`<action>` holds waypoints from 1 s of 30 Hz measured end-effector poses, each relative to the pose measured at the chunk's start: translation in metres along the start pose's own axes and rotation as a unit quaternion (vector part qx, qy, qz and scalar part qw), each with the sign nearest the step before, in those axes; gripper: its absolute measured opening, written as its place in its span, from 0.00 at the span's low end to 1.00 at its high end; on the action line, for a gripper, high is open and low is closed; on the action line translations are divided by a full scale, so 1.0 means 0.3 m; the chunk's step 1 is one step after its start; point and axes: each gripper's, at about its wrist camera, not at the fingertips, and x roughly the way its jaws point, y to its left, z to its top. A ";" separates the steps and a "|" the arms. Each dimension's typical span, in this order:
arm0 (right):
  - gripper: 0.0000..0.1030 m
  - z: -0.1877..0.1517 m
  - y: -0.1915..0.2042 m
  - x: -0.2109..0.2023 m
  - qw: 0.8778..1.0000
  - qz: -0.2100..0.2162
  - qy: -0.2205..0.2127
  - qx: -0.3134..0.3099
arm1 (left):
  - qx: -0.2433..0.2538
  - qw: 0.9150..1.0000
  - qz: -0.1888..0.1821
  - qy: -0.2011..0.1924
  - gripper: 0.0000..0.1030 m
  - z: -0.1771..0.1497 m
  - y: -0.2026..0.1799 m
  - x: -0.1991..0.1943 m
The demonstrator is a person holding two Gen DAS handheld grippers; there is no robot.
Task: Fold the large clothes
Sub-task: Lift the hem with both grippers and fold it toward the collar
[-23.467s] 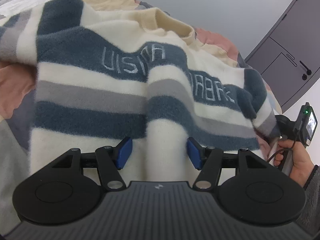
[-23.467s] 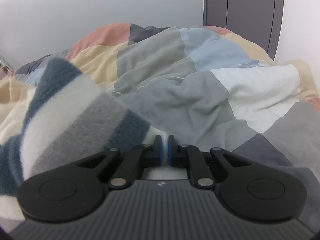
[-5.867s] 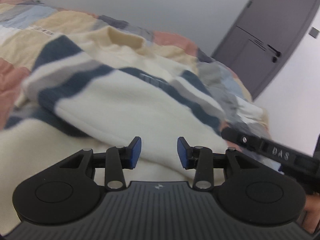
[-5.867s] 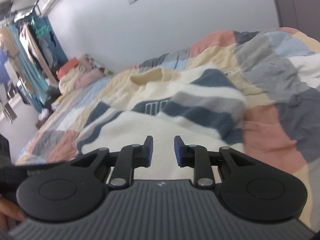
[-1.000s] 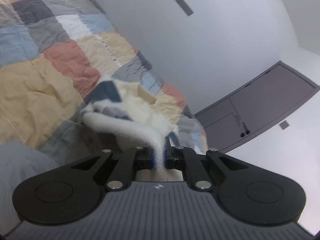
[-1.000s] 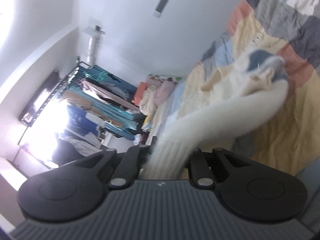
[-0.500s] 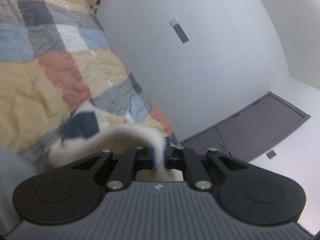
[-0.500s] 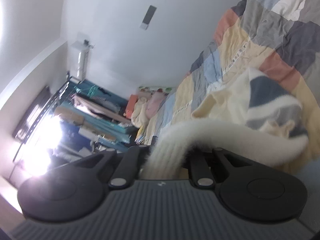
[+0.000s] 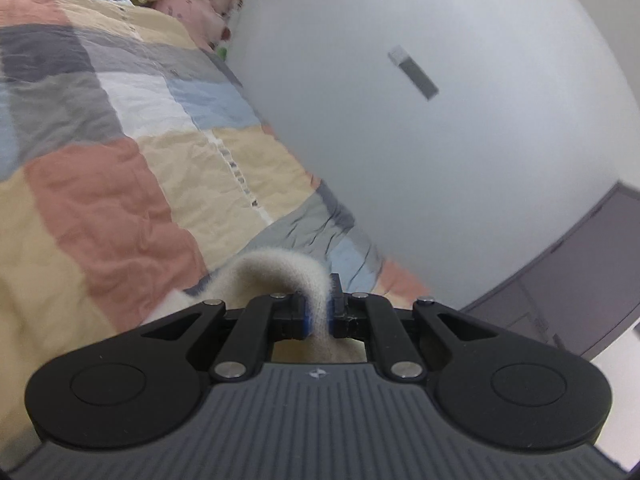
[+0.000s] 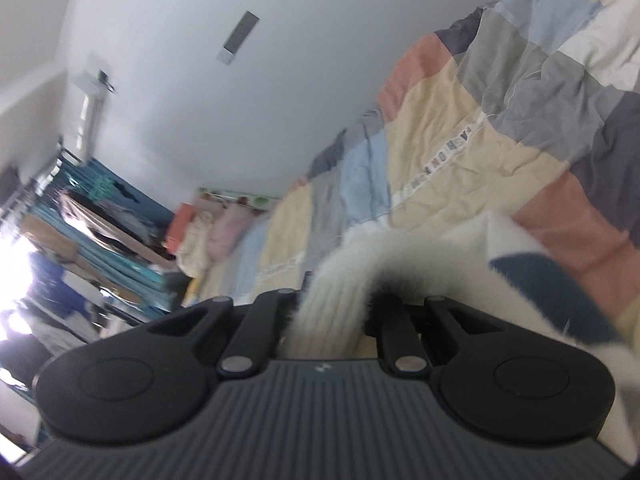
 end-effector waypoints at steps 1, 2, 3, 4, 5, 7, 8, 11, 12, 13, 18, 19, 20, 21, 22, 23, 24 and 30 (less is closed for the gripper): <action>0.14 0.006 -0.012 0.028 1.000 -0.007 0.001 -0.004 | 0.008 1.000 0.005 0.007 0.09 0.000 0.016 0.045; 0.14 0.012 -0.027 0.059 1.000 -0.012 0.003 -0.004 | 0.013 1.000 0.009 0.016 0.09 0.002 0.033 0.090; 0.14 0.018 -0.045 0.094 1.000 -0.018 0.007 0.003 | 0.018 0.999 0.012 0.024 0.09 0.002 0.052 0.131; 0.14 0.021 -0.059 0.124 1.000 -0.025 0.012 0.010 | 0.023 0.999 0.017 0.031 0.09 0.001 0.074 0.166; 0.14 0.024 -0.069 0.154 0.999 -0.030 0.017 0.013 | 0.024 0.999 0.023 0.038 0.09 0.000 0.095 0.200; 0.14 0.019 -0.079 0.208 0.999 -0.042 0.020 -0.006 | 0.018 0.998 0.024 0.046 0.09 -0.009 0.146 0.258; 0.14 0.013 -0.083 0.233 0.998 -0.051 0.020 -0.021 | 0.014 0.998 0.025 0.053 0.09 -0.014 0.172 0.293; 0.14 -0.004 -0.119 0.302 0.996 -0.074 0.021 -0.036 | 0.003 0.997 0.034 0.073 0.10 -0.023 0.225 0.384; 0.14 -0.005 -0.135 0.328 0.996 -0.080 0.022 -0.037 | 0.006 0.997 0.033 0.075 0.10 -0.023 0.233 0.407; 0.14 -0.004 -0.150 0.349 0.996 -0.084 0.023 -0.036 | 0.012 0.997 0.033 0.076 0.11 -0.024 0.237 0.426; 0.13 0.012 -0.205 0.429 0.995 -0.087 0.035 -0.030 | 0.034 0.994 0.046 0.091 0.13 -0.035 0.260 0.521; 0.13 0.012 -0.213 0.441 0.995 -0.089 0.038 -0.031 | 0.032 0.994 0.047 0.094 0.13 -0.037 0.265 0.533; 0.13 0.010 -0.220 0.450 0.995 -0.090 0.041 -0.031 | 0.028 0.994 0.047 0.097 0.13 -0.038 0.273 0.542; 0.13 0.010 -0.222 0.456 0.995 -0.090 0.042 -0.031 | 0.024 0.994 0.046 0.100 0.13 -0.040 0.277 0.543; 0.14 0.009 -0.223 0.459 0.995 -0.090 0.043 -0.032 | 0.021 0.994 0.045 0.101 0.13 -0.041 0.280 0.546; 0.14 0.008 -0.222 0.456 0.995 -0.090 0.043 -0.032 | 0.020 0.994 0.044 0.101 0.13 -0.041 0.281 0.544; 0.14 0.009 -0.220 0.454 0.995 -0.089 0.043 -0.030 | 0.021 0.994 0.041 0.101 0.13 -0.040 0.279 0.538; 0.18 -0.006 -0.199 0.409 0.995 -0.088 0.045 -0.006 | 0.028 0.994 0.029 0.100 0.69 -0.037 0.242 0.458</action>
